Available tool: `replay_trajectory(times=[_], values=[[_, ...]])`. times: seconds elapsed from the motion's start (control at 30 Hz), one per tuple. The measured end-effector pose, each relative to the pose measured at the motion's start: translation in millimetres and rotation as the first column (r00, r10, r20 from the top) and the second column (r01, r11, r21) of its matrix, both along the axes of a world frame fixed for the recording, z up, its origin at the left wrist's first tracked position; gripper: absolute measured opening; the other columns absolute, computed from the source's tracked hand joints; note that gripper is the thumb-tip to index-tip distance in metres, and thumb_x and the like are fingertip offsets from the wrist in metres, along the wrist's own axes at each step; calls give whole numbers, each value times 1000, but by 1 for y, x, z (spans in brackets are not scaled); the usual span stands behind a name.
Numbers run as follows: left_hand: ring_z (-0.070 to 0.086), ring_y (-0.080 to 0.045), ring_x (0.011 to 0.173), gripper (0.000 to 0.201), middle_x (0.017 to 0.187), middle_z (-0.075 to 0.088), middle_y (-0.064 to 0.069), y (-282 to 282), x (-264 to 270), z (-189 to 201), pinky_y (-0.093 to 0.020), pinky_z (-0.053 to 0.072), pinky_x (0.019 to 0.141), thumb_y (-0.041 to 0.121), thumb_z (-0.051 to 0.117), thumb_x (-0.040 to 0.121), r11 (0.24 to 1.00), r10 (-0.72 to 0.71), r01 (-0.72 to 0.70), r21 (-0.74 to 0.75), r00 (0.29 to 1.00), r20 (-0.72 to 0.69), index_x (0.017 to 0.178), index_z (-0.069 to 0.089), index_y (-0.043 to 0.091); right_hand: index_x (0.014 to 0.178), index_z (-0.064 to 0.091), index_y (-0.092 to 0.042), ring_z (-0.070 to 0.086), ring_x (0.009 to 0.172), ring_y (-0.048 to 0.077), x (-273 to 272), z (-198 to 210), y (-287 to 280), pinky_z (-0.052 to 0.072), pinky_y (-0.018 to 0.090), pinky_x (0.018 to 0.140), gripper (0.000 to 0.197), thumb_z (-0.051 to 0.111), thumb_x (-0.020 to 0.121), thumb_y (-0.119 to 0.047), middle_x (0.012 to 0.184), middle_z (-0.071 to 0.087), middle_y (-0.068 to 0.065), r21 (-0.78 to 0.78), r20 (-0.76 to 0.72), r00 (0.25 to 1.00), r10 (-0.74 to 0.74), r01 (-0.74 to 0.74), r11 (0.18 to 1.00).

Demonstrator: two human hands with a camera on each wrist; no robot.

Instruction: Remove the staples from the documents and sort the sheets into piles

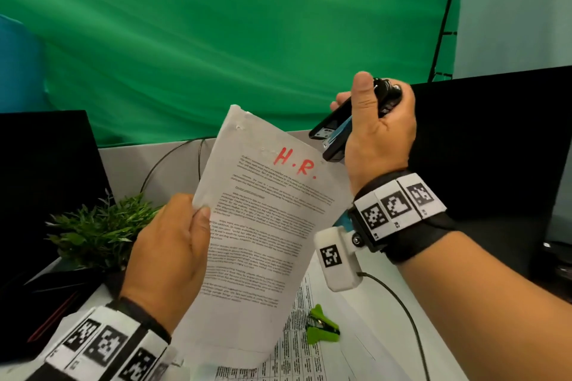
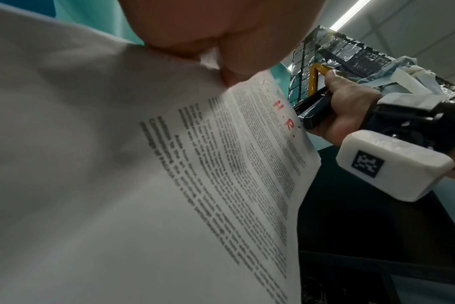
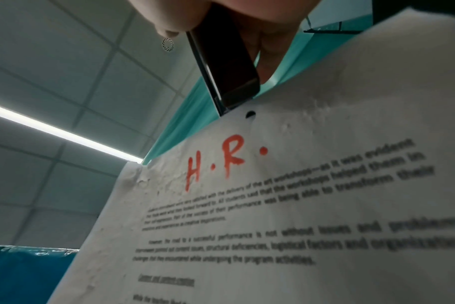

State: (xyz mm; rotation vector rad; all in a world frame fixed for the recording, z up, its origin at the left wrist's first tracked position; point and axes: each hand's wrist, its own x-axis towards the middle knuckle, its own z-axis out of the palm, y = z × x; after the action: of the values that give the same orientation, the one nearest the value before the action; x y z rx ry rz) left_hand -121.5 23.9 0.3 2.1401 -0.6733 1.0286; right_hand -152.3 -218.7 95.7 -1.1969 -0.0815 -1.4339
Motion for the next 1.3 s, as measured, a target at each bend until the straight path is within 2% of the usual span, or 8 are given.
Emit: replay_trajectory(times=[0.17, 0.47, 0.83, 0.93, 1.03, 1.2, 1.27, 1.3], values=[[44, -7, 58, 27, 66, 48, 6, -3, -1, 1, -21, 30, 49, 24, 51, 101, 1000, 0, 0, -26, 1000, 5, 77, 39, 16, 87, 50, -52, 73, 81, 26, 2, -10, 1, 60, 50, 76, 41, 56, 68, -88, 89, 74, 6, -4, -28, 998, -64, 64, 998], [49, -7, 64, 27, 72, 51, 9, -5, -7, 1, -22, 37, 51, 30, 46, 101, 999, -41, 42, -26, 998, 42, 83, 48, 9, 86, 52, -30, 61, 71, 8, 10, -20, -16, 55, 31, 70, 31, 60, 89, -59, 78, 61, -10, -31, -208, 968, -139, 135, 990], [52, -5, 68, 26, 74, 54, 9, -12, -13, -6, -21, 37, 52, 34, 44, 99, 996, -90, 90, -15, 996, 15, 89, 53, 12, 65, 51, -18, 53, 64, 21, 32, -7, -37, 50, 37, 67, 40, 72, 83, -47, 66, 53, 0, 134, -432, 892, 132, -81, 988], [51, -8, 64, 26, 72, 53, 5, -9, -4, -11, -22, 37, 52, 32, 45, 100, 999, -45, 45, -10, 999, -11, 87, 50, 10, 87, 60, -15, 71, 86, 36, 28, -7, -38, 60, 51, 83, 35, 74, 81, -46, 97, 70, 18, 373, -372, 841, 392, -252, 893], [48, -16, 62, 24, 72, 50, 2, 0, 6, -8, -25, 34, 52, 24, 49, 103, 998, 2, -7, -59, 997, -74, 88, 48, 5, 97, 61, -14, 72, 82, 37, 19, -8, -54, 61, 56, 70, 33, 71, 87, -44, 102, 72, 17, 665, -187, 846, 498, -264, 698], [56, -24, 83, 23, 99, 60, -9, 54, 29, 24, -29, 41, 63, 25, 52, 103, 917, -7, -155, -368, 915, -404, 107, 55, 3, 87, 53, -7, 65, 68, 31, 22, -58, -87, 58, 47, 50, 11, 56, 94, -16, 83, 58, 15, 603, -653, 423, 629, -213, 769], [56, -25, 80, 27, 110, 66, -17, 99, 41, 24, -16, 42, 50, 22, 53, 99, 911, -5, -228, -343, 826, -563, 115, 60, 2, 85, 57, -6, 62, 69, 30, 32, -98, -92, 57, 40, 65, 10, 57, 94, -10, 85, 60, 18, 156, -969, 149, 198, -254, 955], [54, -31, 83, 31, 117, 64, -24, 123, 45, 19, -10, 45, 53, 18, 51, 99, 907, 17, -285, -309, 760, -650, 121, 61, -1, 91, 61, -6, 60, 80, 29, 36, -118, -94, 52, 37, 76, 10, 63, 93, -16, 94, 62, 19, -195, -979, 11, -204, -355, 914]])
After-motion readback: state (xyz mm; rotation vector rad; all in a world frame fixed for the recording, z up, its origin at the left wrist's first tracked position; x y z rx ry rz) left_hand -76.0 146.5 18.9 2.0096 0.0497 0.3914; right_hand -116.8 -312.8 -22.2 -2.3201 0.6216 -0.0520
